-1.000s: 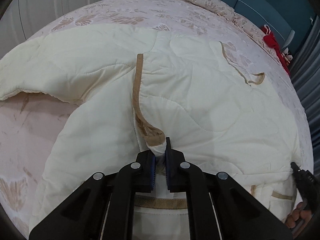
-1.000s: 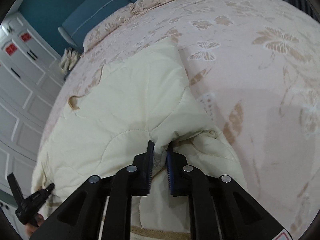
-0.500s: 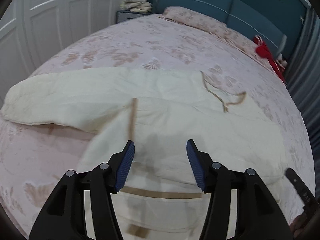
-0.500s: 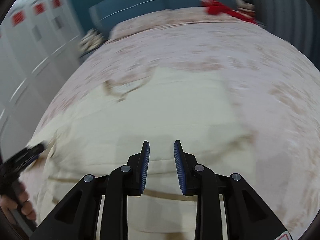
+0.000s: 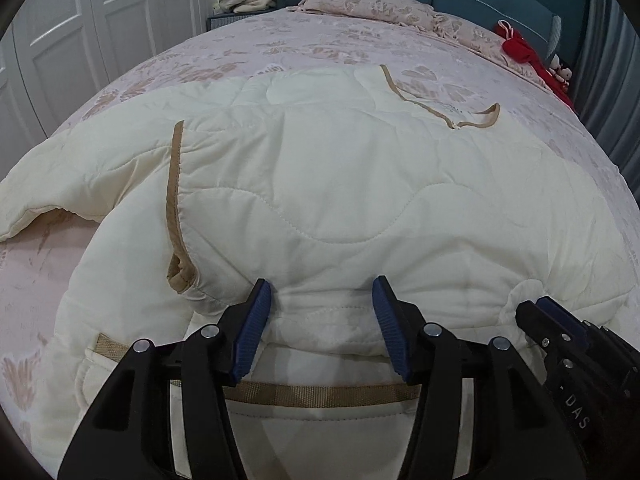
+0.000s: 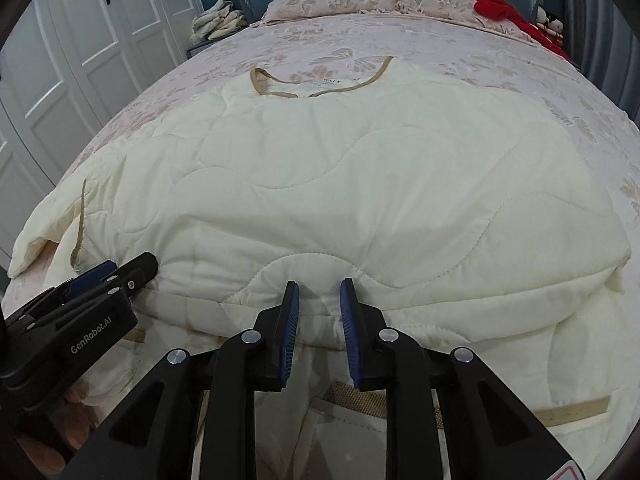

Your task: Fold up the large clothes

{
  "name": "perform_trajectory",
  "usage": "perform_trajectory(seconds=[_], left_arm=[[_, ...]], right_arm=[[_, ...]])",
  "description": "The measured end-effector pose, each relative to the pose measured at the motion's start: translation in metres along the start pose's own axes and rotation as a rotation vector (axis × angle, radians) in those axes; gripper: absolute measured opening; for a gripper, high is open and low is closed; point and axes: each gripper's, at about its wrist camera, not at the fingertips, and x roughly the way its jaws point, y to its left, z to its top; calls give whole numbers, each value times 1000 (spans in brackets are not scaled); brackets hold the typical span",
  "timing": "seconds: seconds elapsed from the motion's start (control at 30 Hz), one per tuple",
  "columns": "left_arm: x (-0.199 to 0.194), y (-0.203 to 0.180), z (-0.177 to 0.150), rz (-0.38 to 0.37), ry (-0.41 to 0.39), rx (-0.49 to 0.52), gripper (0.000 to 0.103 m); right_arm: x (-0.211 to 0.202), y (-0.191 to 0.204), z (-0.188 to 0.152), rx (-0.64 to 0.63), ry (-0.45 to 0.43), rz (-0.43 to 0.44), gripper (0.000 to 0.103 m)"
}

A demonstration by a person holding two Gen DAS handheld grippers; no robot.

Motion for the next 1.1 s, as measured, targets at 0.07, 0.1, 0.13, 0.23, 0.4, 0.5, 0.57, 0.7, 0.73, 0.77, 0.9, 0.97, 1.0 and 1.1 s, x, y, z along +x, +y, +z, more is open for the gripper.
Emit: perform_trajectory(seconds=[0.07,0.1,0.13,0.23,0.4,0.5,0.57,0.7,0.73,0.77,0.9,0.97,1.0,1.1], left_arm=[[1,-1,-2,0,-17,1,51],[1,-1,-3,0,-21,1,51],[2,-2,-2,-2,-26,0,51],[4,-2,-4,-4,-41,1,52],[-5,6,-1,-61,-54,-37,53],[-38,44,9,-150,-59,-164,57],[-71,97,16,-179,-109,-283,84],[-98,224,26,-87,-153,-499,93],[-98,257,25,-54,-146,-554,93],[-96,305,21,0,-132,-641,93],[-80,421,-4,72,-104,-914,90],[-67,457,-13,54,-98,-1004,87],[-62,465,-14,47,-100,-1020,84],[-54,469,-4,68,-131,-982,73]], right_arm=[[1,2,-2,-7,-11,-10,19],[2,3,-2,-9,-14,-14,19],[3,4,-3,-12,-20,-19,19],[5,6,-5,-17,-31,-28,18],[5,9,-5,-34,-41,-46,18],[2,2,-2,-4,-27,-2,19],[-1,-3,0,17,-18,24,19],[-21,-2,-2,54,-8,9,22],[-29,-1,-4,68,-8,9,29],[-37,1,-8,83,-13,16,37],[-78,15,-33,64,-35,7,44],[-91,24,-44,34,-32,-7,49],[-96,28,-51,26,-23,-9,50],[-104,33,-64,34,7,3,53]])
